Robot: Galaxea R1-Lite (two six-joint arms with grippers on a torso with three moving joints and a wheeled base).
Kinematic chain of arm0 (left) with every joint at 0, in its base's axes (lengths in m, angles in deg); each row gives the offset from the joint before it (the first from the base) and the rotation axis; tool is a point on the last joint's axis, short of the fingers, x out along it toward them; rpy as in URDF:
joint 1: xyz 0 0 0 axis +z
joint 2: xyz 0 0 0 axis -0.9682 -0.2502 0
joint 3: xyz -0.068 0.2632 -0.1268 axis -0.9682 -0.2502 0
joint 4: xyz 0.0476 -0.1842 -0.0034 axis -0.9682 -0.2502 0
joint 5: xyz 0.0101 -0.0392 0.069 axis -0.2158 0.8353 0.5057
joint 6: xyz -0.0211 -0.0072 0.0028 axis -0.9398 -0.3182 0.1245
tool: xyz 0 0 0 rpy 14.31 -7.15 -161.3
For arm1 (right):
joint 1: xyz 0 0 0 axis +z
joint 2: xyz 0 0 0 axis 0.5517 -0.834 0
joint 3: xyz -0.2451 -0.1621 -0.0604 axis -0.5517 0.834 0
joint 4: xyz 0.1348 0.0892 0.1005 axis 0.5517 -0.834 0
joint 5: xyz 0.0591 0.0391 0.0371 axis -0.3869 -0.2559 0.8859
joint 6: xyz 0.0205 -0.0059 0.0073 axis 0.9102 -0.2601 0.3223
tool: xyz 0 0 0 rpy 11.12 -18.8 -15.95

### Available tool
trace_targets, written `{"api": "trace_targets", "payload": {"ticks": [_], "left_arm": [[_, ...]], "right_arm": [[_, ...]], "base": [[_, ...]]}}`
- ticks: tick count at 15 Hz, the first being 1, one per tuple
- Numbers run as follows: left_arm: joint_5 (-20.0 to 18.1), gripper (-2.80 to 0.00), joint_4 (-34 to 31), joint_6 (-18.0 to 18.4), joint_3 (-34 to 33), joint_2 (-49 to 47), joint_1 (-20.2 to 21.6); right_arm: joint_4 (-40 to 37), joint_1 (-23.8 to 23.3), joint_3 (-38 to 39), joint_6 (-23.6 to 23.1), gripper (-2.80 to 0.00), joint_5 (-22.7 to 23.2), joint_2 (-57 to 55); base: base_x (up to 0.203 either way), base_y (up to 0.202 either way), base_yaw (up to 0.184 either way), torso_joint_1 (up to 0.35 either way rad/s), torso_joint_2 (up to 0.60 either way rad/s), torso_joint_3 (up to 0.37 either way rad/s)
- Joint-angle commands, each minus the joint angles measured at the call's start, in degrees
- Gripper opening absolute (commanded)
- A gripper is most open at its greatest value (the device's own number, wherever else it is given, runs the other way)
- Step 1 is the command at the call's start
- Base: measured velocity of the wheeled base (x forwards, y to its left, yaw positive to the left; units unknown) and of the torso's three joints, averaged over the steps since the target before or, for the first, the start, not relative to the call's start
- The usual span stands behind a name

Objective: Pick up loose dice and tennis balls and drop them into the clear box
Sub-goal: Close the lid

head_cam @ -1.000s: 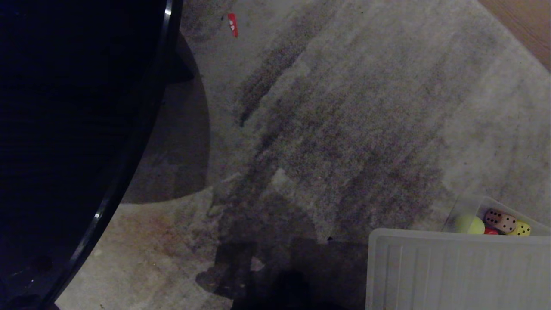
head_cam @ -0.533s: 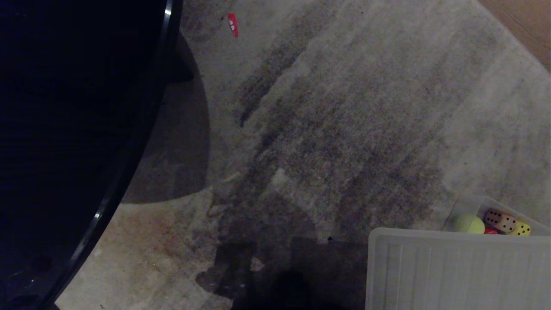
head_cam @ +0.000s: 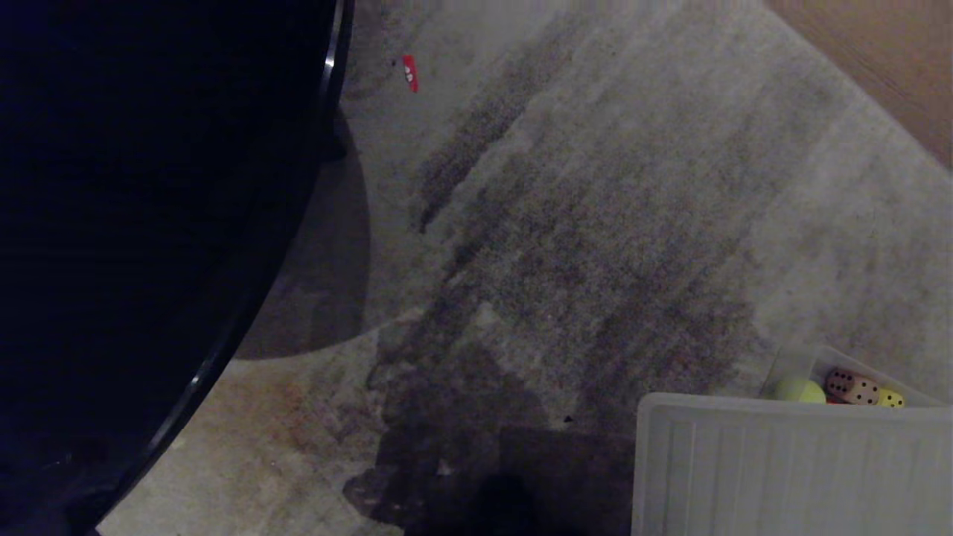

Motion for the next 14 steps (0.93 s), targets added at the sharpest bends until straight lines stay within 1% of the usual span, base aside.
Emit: {"api": "trace_targets", "payload": {"ticks": [1,14], "left_arm": [[0.0,-2.80,0.0,0.1,-0.1,-0.1,0.0],[0.0,-2.80,0.0,0.1,-0.1,-0.1,0.0]], "right_arm": [[-0.1,0.0,0.0,0.0,-2.80,0.0,-0.2],[-0.1,0.0,0.0,0.0,-2.80,0.0,-0.2]], "base": [[0.000,0.000,0.000,0.002,0.00,0.195],[0.000,0.000,0.000,0.002,0.00,0.202]]}}
